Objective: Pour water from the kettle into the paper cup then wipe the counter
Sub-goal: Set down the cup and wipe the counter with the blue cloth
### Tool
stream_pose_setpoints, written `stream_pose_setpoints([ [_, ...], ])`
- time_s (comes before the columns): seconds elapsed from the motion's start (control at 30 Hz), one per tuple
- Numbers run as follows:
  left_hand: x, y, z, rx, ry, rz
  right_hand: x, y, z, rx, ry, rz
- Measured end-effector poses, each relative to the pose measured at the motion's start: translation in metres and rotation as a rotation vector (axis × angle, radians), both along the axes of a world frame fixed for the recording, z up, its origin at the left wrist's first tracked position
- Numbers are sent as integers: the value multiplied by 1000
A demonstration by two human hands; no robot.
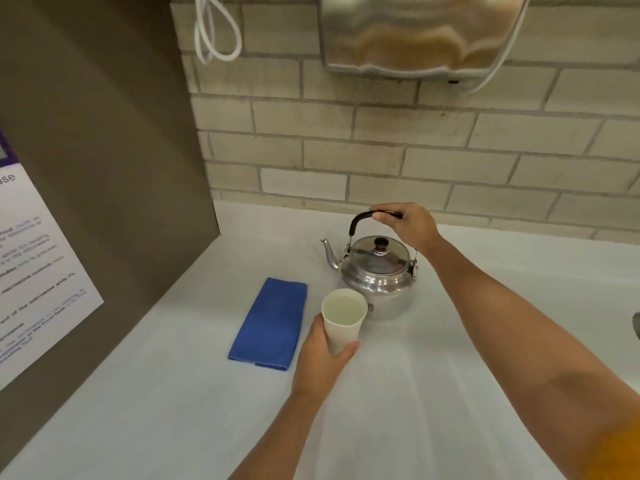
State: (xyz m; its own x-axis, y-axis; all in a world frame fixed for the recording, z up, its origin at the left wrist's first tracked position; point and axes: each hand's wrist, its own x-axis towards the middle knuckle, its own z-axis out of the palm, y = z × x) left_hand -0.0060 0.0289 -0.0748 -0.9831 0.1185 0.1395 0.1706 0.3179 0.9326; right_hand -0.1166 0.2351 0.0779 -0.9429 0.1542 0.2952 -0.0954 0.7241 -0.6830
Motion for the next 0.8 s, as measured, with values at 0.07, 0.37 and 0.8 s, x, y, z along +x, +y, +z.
stream_pose_setpoints([
  [0.07, 1, -2, -1, 1, 4, 11, -2, -3, -2, -21, -18, 15],
  [0.37, 1, 0, 0, -18, 2, 6, 4, 0, -8, 180, 106, -13],
  [0.8, 3, -53, 21, -258, 116, -167, 186, -42, -130, 302, -92, -140],
])
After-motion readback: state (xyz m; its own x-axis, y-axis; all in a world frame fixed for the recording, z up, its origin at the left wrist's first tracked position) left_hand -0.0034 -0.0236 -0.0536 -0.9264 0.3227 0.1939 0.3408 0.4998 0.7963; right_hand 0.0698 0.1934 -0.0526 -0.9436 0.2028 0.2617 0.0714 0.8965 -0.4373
